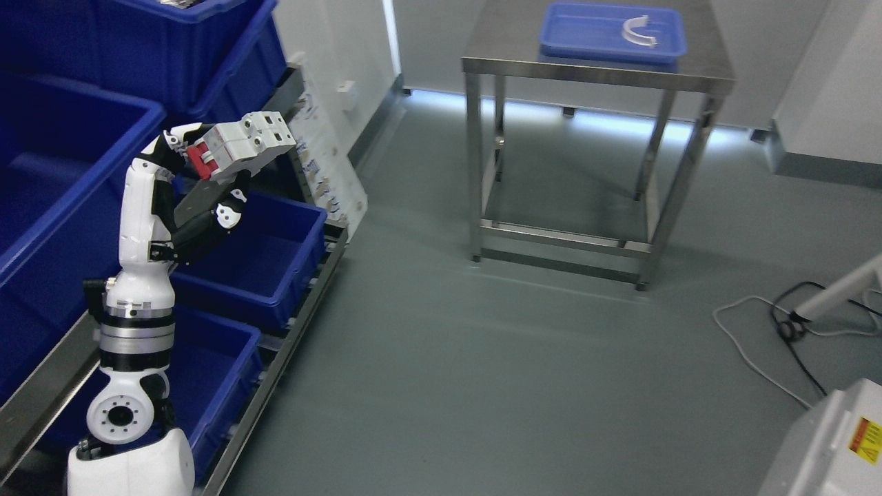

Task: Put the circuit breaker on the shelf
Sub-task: 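Hold the breaker in the left hand while turning toward the bin shelf, then lower the left hand with the breaker into the upper blue bin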

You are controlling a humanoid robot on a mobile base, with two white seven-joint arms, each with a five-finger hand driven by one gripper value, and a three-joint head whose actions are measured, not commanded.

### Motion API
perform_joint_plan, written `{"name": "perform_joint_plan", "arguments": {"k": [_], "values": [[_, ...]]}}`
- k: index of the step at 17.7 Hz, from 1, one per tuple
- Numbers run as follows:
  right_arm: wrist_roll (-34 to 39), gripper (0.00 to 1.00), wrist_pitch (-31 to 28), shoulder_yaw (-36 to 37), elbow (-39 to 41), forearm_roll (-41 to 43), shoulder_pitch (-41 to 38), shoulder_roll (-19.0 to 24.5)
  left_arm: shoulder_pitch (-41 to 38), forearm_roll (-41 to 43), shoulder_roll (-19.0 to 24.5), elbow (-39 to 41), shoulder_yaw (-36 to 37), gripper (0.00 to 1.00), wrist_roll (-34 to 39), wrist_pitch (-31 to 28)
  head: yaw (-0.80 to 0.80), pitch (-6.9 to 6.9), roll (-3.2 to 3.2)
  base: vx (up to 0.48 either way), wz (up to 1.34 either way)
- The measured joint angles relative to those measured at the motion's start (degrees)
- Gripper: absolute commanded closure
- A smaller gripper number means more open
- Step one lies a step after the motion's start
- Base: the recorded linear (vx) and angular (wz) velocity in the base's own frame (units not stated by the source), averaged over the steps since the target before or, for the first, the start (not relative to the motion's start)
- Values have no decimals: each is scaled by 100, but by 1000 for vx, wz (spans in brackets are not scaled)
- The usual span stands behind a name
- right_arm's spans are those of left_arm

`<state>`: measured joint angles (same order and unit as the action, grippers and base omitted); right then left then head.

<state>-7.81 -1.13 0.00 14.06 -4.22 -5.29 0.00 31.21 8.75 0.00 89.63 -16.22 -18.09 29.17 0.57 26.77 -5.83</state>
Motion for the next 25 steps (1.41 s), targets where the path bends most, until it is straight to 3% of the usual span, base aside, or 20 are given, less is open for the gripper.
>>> {"name": "perform_joint_plan", "arguments": {"k": [3, 7, 11, 13, 19, 25], "values": [[0, 0, 0, 0, 0, 0, 1, 0, 179, 10, 0, 5, -9, 86, -4, -87, 0, 0, 0, -62, 813], [0, 0, -1, 0, 0, 0, 3, 0, 654, 180, 94, -11, 13, 84, -126, -812, 0, 0, 0, 29, 1030], [0, 0, -1, 0, 0, 0, 3, 0, 1172, 342, 584, -83, 98, 84, -1139, -1714, 0, 0, 0, 80, 937], [0, 0, -1, 0, 0, 0, 3, 0, 1389, 450, 843, -197, 217, 84, -1472, -1897, 0, 0, 0, 39, 519], [0, 0, -1, 0, 0, 0, 2, 0, 1917, 1320, 1481, -809, 644, 84, -1788, -2039, 0, 0, 0, 36, 252], [0, 0, -1, 0, 0, 0, 1, 0, 2677, 2191, 1819, -2032, 979, 84, -1844, -2026, 0, -1, 0, 16, 261]]}}
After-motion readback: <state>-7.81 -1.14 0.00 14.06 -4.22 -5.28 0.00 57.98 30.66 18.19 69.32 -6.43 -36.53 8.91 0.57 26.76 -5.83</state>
